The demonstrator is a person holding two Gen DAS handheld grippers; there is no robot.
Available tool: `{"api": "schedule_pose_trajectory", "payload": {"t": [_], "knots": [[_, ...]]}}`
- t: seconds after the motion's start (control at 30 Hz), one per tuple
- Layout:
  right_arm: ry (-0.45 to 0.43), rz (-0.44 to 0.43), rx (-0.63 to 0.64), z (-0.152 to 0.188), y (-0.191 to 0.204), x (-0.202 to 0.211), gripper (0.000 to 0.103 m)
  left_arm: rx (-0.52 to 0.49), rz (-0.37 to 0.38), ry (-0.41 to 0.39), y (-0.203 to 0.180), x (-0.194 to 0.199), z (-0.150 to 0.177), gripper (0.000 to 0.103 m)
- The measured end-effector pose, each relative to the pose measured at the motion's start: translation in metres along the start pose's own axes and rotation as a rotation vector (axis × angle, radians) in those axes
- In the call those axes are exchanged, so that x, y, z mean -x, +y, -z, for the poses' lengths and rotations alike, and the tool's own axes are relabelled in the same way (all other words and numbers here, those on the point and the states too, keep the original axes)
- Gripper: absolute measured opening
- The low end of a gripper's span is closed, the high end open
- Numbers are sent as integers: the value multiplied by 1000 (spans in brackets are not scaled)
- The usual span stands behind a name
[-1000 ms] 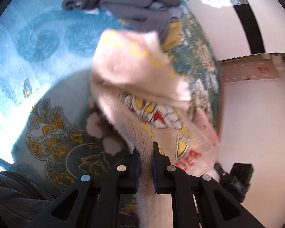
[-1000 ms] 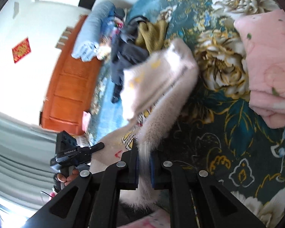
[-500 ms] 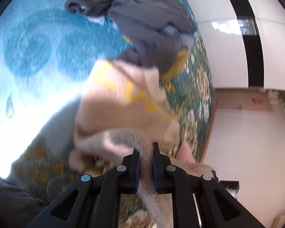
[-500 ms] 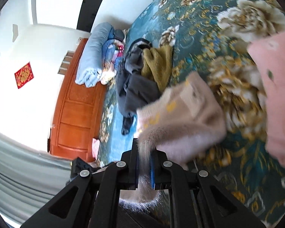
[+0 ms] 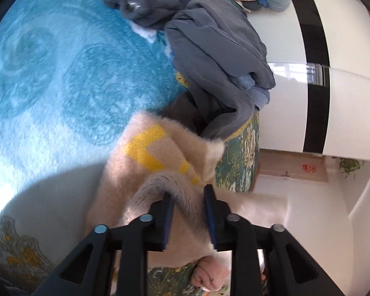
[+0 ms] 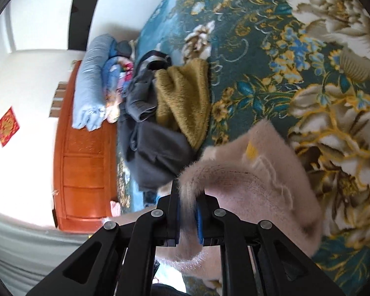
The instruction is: Fold clothes
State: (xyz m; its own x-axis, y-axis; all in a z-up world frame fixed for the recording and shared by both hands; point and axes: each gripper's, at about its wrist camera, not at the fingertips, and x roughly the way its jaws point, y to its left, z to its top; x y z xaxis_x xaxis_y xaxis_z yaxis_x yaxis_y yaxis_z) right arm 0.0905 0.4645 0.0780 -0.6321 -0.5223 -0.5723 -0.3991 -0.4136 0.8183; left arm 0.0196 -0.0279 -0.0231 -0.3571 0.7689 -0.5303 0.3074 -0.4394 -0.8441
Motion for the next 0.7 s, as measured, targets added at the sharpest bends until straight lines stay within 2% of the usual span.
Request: {"api": "schedule_pose_trajectory", "payload": {"t": [0.07,0.13,0.17,0.2,0.23,0.3,0.37,0.43,0.5,0.6,0.63,0.7], "knots": [[-5,19,-22,-6,-4,-8,16,-16,12,-21,-3,5,-1,59],[-10,38,-45,-12,-8,-15,33,-8,42,-37,-1,9,-4,65],[-13,48,-56,-15,-10,-19,39,5,57,-41,2,10,-7,67],[-15,58,-67,-18,-12,-23,43,15,59,-49,4,12,-8,67],[-26,57,-75,-21,-14,-21,43,17,45,-57,6,13,-9,68],[-49,59,-80,-25,-17,-15,43,-6,-26,-67,5,10,-10,68],[-46,108,-52,-25,-21,-13,43,-47,-104,-77,1,4,-11,68],[-31,170,-19,-22,-26,-17,43,-111,-190,-101,-5,-3,-11,68],[-16,231,11,-18,-33,-23,43,-188,-229,-97,-14,-9,-7,68],[3,250,28,-13,-42,-34,43,-311,-289,-79,-27,-19,-1,66],[-1,247,29,-13,-42,-36,43,-351,-306,-70,-31,-23,0,64],[-12,234,43,-13,-38,-38,43,-417,-333,-56,-35,-27,4,51]]}}
